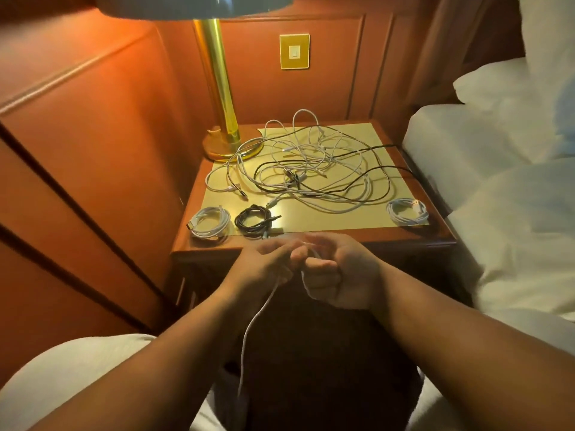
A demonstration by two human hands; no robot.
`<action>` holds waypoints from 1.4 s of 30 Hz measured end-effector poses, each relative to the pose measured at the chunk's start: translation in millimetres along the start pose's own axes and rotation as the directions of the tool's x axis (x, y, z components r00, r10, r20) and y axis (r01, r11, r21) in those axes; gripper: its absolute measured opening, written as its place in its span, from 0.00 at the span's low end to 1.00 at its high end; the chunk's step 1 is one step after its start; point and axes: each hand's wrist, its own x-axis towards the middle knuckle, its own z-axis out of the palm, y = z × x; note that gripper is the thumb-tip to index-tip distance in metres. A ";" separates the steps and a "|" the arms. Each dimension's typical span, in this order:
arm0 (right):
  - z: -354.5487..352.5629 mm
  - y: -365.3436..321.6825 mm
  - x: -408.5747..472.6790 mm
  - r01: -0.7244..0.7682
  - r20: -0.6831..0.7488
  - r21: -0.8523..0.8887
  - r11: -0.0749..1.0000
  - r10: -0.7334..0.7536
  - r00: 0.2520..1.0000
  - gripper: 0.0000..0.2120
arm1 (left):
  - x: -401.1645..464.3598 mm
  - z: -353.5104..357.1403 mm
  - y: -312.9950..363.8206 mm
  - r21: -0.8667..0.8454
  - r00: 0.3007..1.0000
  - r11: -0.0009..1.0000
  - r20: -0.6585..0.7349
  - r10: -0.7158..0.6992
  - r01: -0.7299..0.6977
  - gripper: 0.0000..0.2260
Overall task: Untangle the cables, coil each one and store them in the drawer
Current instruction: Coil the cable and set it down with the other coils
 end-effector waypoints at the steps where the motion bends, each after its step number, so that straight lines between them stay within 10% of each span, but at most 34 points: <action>1: 0.3 -3.5 3.1 0.013 0.027 0.012 1.000 -0.013 1.000 0.23 | 3.8 1.5 -0.6 -0.060 0.999 0.997 0.025 -0.041 0.043 0.09; 15: -4.0 -25.0 14.8 -0.021 -0.097 -0.483 0.875 -0.030 0.995 0.18 | 26.4 0.4 -12.4 -0.180 0.996 0.982 -0.051 -0.074 0.064 0.17; 22: 1.1 -16.3 3.1 0.041 0.030 -0.192 0.981 -0.036 0.999 0.17 | 16.9 8.3 -8.0 -0.283 0.986 0.952 0.145 -0.078 0.117 0.17; 27: 6.8 -19.5 -4.6 0.348 0.025 0.031 0.937 -0.349 0.937 0.16 | 5.1 25.5 -12.1 -0.166 0.967 0.966 0.197 -0.164 0.198 0.14; 32: -5.7 -20.9 -6.1 0.307 -0.075 -0.857 0.413 -0.691 0.719 0.18 | 8.4 22.3 -18.3 0.124 0.925 0.965 0.279 -0.257 0.230 0.08; 36: -6.4 -14.5 -3.4 -0.146 0.076 -0.939 -0.312 -0.601 0.796 0.13 | 11.2 13.8 -16.2 0.454 0.949 0.883 0.208 -0.238 0.122 0.06; 42: 0.4 -10.8 2.1 -0.347 -0.243 -0.930 -0.121 -0.506 0.827 0.22 | 13.4 -2.4 -2.6 0.626 0.991 0.769 0.089 0.099 -0.133 0.04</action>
